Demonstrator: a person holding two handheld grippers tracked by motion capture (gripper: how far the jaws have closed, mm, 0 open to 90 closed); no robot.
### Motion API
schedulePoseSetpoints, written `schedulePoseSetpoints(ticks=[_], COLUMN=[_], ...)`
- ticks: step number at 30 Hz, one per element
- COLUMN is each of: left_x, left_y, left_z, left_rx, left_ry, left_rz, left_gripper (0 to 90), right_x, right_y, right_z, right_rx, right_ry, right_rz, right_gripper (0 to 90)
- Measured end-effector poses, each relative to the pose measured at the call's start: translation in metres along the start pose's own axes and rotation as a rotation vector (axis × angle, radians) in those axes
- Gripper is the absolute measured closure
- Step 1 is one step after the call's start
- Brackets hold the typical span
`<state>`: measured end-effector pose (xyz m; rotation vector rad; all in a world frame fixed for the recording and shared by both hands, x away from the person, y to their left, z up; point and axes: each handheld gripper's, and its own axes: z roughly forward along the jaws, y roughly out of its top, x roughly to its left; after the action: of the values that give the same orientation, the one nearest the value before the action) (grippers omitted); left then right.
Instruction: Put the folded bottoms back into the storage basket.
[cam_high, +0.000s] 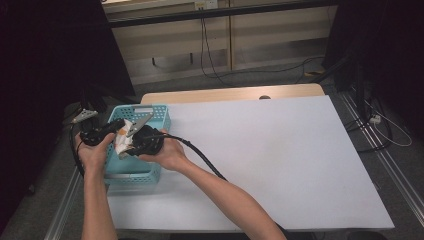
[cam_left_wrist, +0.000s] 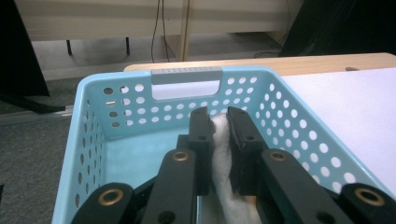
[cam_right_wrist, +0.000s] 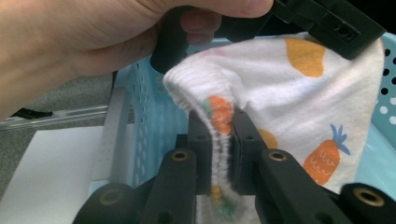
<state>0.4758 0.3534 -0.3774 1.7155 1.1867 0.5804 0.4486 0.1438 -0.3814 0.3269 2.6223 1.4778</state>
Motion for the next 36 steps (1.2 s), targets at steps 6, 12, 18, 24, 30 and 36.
schedulePoseSetpoints(ticks=[6,12,18,24,30,36], left_x=[0.0,0.003,0.004,0.003,0.003,0.004], left_y=[-0.003,-0.007,-0.009,-0.009,-0.009,-0.01], left_z=[0.004,0.006,0.007,0.011,0.013,0.014], left_rx=[0.016,0.036,0.042,0.044,0.053,0.061], left_ry=[0.002,0.015,0.019,0.026,0.028,0.033], left_rz=[0.002,0.001,0.004,0.011,0.026,0.033], left_gripper=[81.2,81.2,81.1,81.0,80.6,79.9], right_x=[-0.001,0.0,0.0,-0.002,-0.003,-0.005], right_y=[-0.004,-0.006,-0.01,-0.011,-0.01,-0.013], right_z=[0.004,0.01,0.015,0.017,0.021,0.025], right_rx=[0.015,0.029,0.037,0.041,0.049,0.06], right_ry=[0.001,-0.001,-0.002,0.006,0.007,0.013], right_rz=[0.006,0.007,0.016,0.024,0.029,0.033], right_gripper=[81.0,81.0,80.7,80.6,80.3,79.2])
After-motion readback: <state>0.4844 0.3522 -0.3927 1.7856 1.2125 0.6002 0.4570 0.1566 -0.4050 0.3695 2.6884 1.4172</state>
